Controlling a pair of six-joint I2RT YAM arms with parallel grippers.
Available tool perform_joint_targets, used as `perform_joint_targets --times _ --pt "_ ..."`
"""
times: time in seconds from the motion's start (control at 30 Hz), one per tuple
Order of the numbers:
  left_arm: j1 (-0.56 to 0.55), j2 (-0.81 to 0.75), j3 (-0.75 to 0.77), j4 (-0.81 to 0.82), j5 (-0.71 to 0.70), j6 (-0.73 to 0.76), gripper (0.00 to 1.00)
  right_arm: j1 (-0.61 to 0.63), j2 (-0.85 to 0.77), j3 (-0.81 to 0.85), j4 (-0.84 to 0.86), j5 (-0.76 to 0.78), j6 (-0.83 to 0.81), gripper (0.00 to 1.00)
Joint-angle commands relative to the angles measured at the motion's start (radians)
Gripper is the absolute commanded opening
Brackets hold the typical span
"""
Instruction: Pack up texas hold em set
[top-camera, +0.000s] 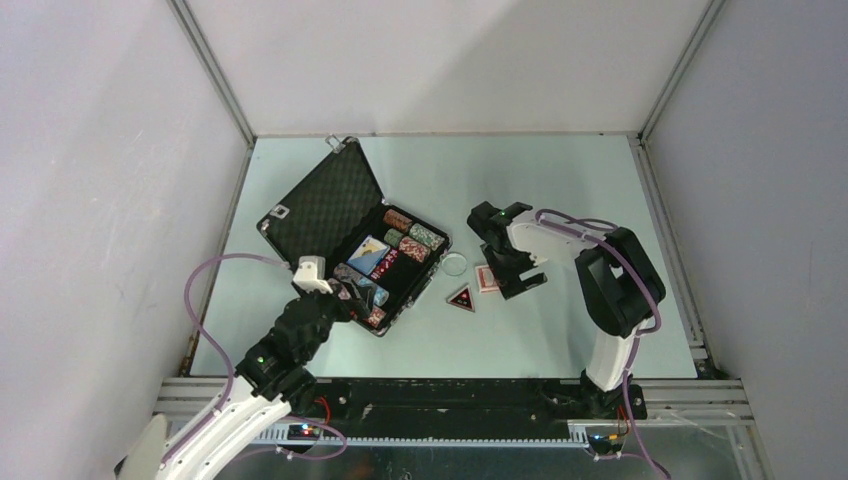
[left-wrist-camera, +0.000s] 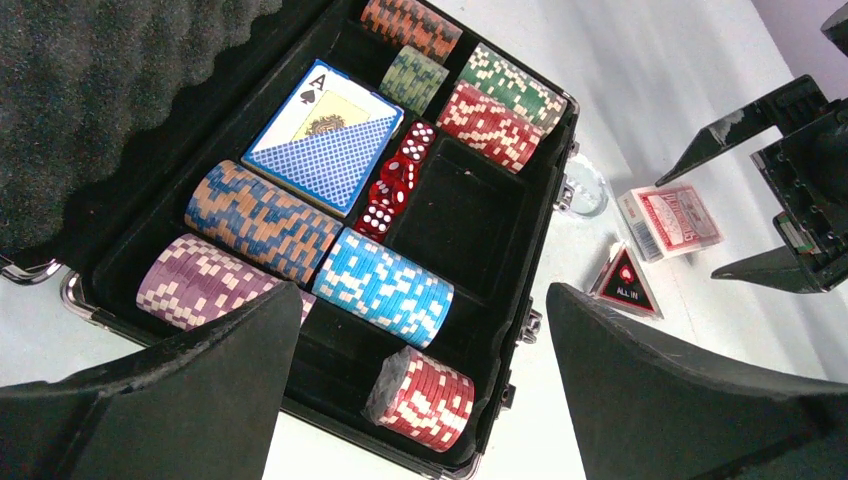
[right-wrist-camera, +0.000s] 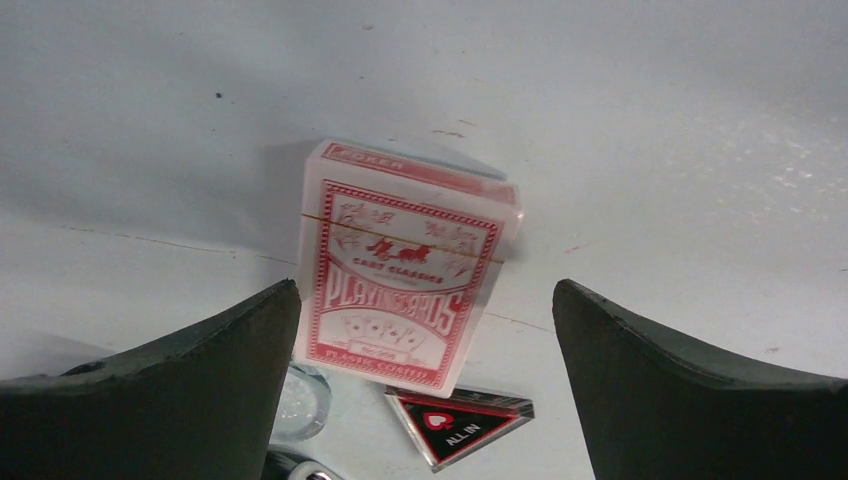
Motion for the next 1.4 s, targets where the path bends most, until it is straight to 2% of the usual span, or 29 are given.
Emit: perform_joint_targets --times 0.0,0.17,0.23,0.3,0.37,0.5,0.53,0.57,0.63,0.8,0.87,1.03,1.23,1.37 --pt "0.007 0.012 0.007 0.029 0.012 0.022 0.99 -0.005 0.042 0.032 0.018 0.013 0.055 0.99" --pt "0.006 0.008 0.005 0.030 0.010 0.020 0.99 0.000 0.078 0.025 0.047 0.012 0.039 0.97" --pt "0.006 0.006 0.004 0.033 0.013 0.022 0.99 -0.001 0.081 0.009 0.084 0.004 0.022 0.92" --pt "0.006 0.004 0.002 0.037 0.017 0.024 0.99 -0.001 0.081 -0.003 0.103 0.002 0.015 0.84" --pt "0.006 0.000 0.002 0.038 0.020 0.027 0.99 0.001 0.068 -0.007 0.085 0.020 0.016 0.72" --pt "0.007 -0.015 -0.002 0.038 0.023 0.030 0.99 0.015 0.007 -0.007 0.036 0.092 0.017 0.56" --pt "0.008 -0.018 -0.003 0.040 0.024 0.030 0.99 0.016 -0.015 -0.008 0.030 0.099 0.004 0.52" --pt "0.007 -0.021 -0.005 0.043 0.025 0.031 0.99 0.016 -0.027 -0.008 0.031 0.104 -0.008 0.44" --pt "0.006 -0.024 -0.007 0.050 0.031 0.035 0.99 0.013 -0.056 -0.008 0.040 0.097 -0.069 0.38" --pt "0.007 -0.034 -0.019 0.063 0.045 0.040 0.99 0.030 -0.158 -0.036 0.041 0.128 -0.213 0.36" --pt "0.006 -0.041 -0.023 0.068 0.044 0.040 0.99 0.039 -0.219 -0.081 0.099 0.133 -0.261 0.35" --pt "0.006 -0.045 -0.028 0.077 0.043 0.042 0.98 0.046 -0.362 -0.182 0.191 0.086 -0.363 0.26" --pt "0.006 -0.043 -0.031 0.082 0.043 0.042 0.98 0.080 -0.424 -0.189 0.246 0.042 -0.476 0.25" --pt "0.006 -0.041 -0.030 0.082 0.041 0.042 0.97 0.120 -0.451 -0.189 0.340 0.003 -0.549 0.25"
